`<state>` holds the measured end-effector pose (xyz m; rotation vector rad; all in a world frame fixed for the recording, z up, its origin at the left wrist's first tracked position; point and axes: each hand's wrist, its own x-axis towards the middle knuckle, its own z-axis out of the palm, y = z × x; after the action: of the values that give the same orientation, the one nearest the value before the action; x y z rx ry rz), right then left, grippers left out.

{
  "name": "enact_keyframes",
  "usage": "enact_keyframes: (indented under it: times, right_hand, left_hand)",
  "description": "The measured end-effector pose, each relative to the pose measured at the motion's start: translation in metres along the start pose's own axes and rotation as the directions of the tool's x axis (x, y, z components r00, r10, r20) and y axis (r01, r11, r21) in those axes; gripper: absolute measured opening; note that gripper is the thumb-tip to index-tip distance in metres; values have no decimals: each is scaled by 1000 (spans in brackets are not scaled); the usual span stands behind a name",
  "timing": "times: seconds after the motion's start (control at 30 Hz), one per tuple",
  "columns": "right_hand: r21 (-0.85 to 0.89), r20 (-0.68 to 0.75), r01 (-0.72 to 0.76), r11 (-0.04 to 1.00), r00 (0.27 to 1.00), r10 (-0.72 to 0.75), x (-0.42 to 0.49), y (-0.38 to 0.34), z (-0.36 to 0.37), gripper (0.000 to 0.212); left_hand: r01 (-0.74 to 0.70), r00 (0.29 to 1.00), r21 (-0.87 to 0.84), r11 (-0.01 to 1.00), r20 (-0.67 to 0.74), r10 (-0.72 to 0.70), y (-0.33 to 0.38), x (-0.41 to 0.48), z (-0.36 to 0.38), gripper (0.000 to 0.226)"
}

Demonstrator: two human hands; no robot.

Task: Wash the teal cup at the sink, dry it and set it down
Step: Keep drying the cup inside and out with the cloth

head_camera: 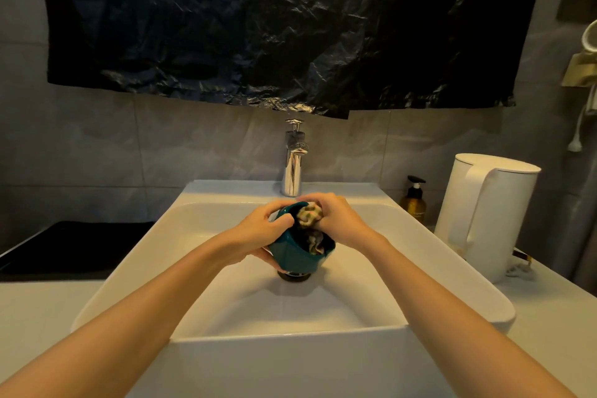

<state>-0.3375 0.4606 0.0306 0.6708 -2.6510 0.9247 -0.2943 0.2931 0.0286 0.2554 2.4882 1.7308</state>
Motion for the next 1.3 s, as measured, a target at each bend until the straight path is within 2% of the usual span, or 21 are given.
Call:
enact_keyframes:
  times: [0.1,0.17,0.23,0.37,0.43,0.53,0.6,0.73,0.83,0.9,1.0,1.07,1.17,1.23,1.3]
  right_hand:
    - [-195,82,50,980,996,-35,0,3,3,13]
    - [-227,94,34,973,995,-13,-1,4,2,11]
    - [-181,57,-29,983,998,40,-1,5,2,14]
    - [29,-44,-269,963,962,270,4,6,10,16]
    - [173,25,-358,918,933,359,4,7,14,17]
    - [257,192,-399,880,914,358,5,5,13,24]
    - [176,200,-350,920,928,315,5,3,12,28]
    - [-102,-28,-110,989,994,108,2,2,8,22]
    - [-440,-38,22,898,998,-43,0,2,4,15]
    - [-496,-20,23,868,999,-38,-3,2,3,12]
    - [-328,-71,-72,942,996,51,-3,3,5,13]
    - [-192,-98,-141,971,987,124,-1,1,9,15]
    - [49,-132,-285,957,948,289,3,-3,12,14]
    - [213,-30,-377,902,920,391,5,-3,15,14]
    - [270,119,-428,863,904,411,5,1,17,19]
  left_hand:
    - [33,998,22,999,54,-34,0,-1,1,29]
    - [66,997,-13,998,31,-65,3,-1,1,24]
    - [79,996,-94,992,-41,-84,6,0,1,29]
    - [-32,992,-149,988,-125,13,3,4,3,65]
    - [-101,981,-120,988,-176,79,1,6,5,67]
    - [-140,971,-78,987,-207,121,1,6,1,51]
    - [-132,978,-51,990,-171,122,1,4,-2,48]
    - [-106,992,-3,994,-73,106,0,2,0,48]
    - [-84,996,35,996,-30,85,-2,3,2,48]
    - [-87,996,34,996,-24,88,0,2,2,45]
    - [-97,989,-22,995,-111,94,3,5,-2,41]
    - [-116,982,-73,991,-157,103,3,5,-4,51]
    - [-178,967,-140,974,-208,147,1,7,-3,60]
    - [-201,953,-163,966,-263,154,0,7,-2,55]
    - [-225,941,-114,968,-284,185,0,7,-4,50]
